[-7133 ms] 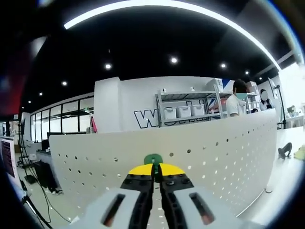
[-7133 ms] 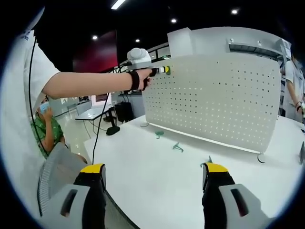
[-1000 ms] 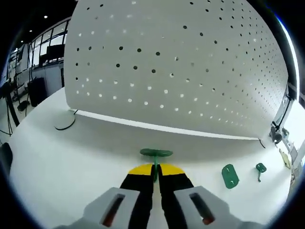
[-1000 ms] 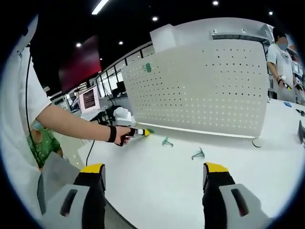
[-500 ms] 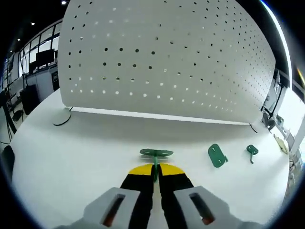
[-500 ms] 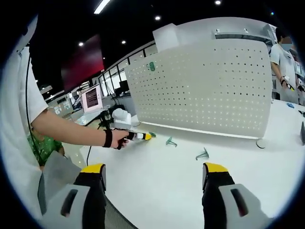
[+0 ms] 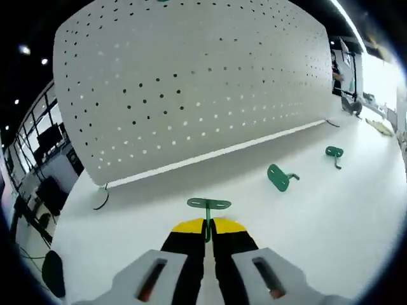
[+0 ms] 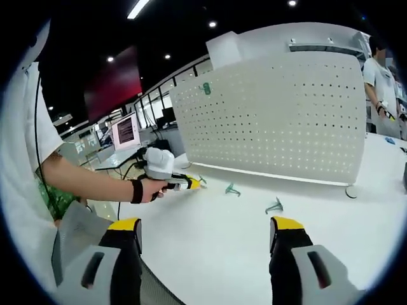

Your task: Insert the hook assembly into the mounting plate slot until the hook locks in place.

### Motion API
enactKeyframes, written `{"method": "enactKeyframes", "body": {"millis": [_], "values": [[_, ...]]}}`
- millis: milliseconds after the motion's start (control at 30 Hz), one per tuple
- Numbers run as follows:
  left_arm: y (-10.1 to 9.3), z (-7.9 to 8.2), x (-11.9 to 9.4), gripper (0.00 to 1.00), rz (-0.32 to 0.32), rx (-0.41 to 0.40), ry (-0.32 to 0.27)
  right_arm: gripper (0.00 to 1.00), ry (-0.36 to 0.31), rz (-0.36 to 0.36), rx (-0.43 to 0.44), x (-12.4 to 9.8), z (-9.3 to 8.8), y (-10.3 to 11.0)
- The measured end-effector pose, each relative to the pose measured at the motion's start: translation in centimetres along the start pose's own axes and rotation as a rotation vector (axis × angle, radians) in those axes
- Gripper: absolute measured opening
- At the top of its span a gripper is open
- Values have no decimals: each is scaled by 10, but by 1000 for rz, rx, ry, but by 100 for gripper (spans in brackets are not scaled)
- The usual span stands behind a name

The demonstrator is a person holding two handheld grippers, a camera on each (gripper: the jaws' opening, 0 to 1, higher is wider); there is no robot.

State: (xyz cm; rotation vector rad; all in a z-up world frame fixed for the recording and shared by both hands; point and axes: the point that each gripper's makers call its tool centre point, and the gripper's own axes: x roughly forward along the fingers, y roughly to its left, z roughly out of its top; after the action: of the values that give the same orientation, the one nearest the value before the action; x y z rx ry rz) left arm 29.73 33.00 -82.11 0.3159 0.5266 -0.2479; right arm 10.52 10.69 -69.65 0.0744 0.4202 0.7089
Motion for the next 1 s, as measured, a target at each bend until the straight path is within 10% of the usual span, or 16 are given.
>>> {"method": "enactKeyframes", "body": {"millis": [200,567,1000], "values": [[3,-4,0,3,76,253,6,84,-3,1,-3,-1,1,0],[-22,-16,-5,3,-64,104,15,83,-3,9,-1,0,1,1],[-64,2,-30,3,-183,107,-68,82,-10,26,11,3,1,5]]}}
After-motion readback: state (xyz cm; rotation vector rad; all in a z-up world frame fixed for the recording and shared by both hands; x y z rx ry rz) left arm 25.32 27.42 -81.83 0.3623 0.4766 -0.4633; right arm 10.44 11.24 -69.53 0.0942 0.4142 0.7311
